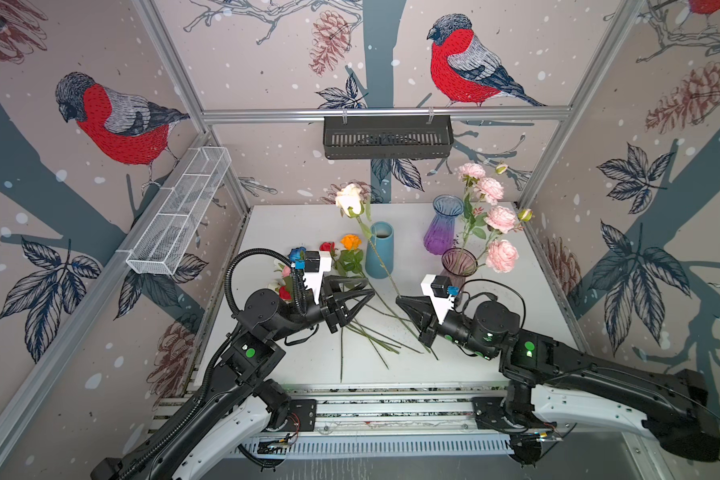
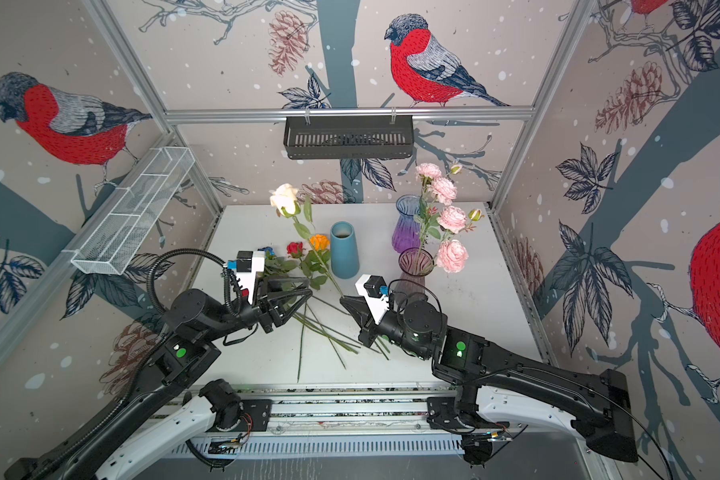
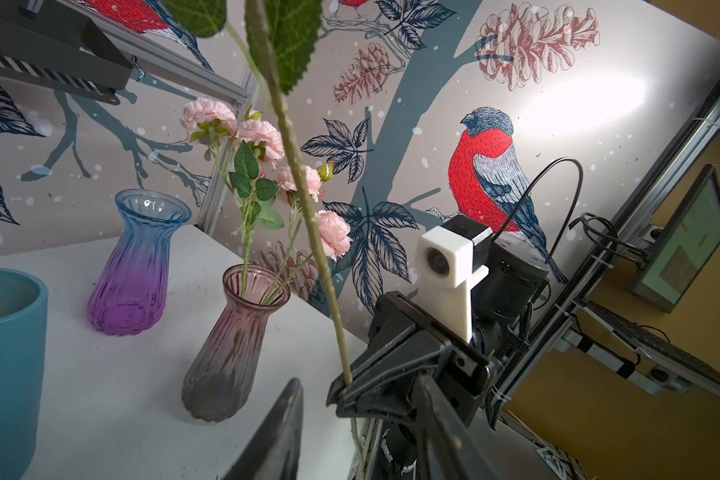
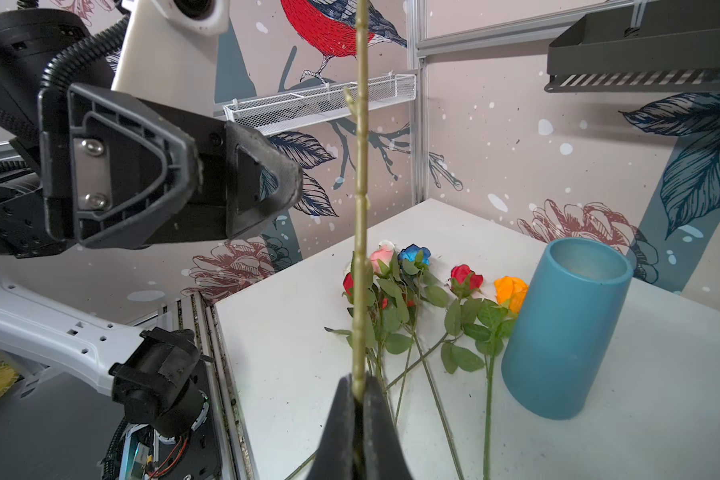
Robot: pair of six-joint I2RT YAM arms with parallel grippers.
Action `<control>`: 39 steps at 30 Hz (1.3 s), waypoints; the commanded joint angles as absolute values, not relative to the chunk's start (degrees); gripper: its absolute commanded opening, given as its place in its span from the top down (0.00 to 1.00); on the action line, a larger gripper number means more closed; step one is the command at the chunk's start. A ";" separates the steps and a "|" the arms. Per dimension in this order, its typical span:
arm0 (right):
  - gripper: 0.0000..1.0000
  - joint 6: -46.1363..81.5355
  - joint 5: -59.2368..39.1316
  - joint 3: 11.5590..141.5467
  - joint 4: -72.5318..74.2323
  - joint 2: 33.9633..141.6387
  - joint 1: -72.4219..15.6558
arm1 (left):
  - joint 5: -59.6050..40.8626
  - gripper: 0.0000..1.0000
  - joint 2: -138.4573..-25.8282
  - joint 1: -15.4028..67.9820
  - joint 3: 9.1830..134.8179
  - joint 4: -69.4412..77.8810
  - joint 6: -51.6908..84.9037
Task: Arrange the flowers into the vase
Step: 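Hold the cream rose upright with the right gripper while the left grasps its stem, then open the right gripper and draw it back while the left holds the rose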
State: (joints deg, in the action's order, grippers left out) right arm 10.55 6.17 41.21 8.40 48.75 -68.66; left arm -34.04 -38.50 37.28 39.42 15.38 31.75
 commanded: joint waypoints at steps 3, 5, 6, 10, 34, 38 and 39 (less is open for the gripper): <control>0.98 9.74 4.48 41.26 11.60 48.34 -69.32 | -34.53 0.55 -39.88 37.18 40.99 20.90 32.97; 0.98 9.65 4.43 41.26 11.47 48.27 -69.36 | -34.40 0.56 -41.00 37.22 41.69 21.53 33.39; 0.98 9.65 4.35 41.31 11.36 48.34 -69.43 | -34.70 0.57 -41.56 37.25 42.08 22.03 33.54; 0.98 9.93 4.34 41.31 10.99 48.60 -69.43 | -36.35 0.58 -44.47 37.27 42.89 25.32 34.92; 0.60 10.57 6.40 40.26 10.64 47.37 -69.70 | -36.97 1.00 -48.07 41.75 45.35 25.52 31.34; 0.41 8.76 10.82 41.16 5.94 43.86 -69.79 | -34.27 1.00 -46.90 41.75 45.69 22.92 28.87; 0.40 8.54 12.98 41.30 4.25 42.60 -69.79 | -33.42 1.00 -46.76 41.75 45.94 22.05 27.73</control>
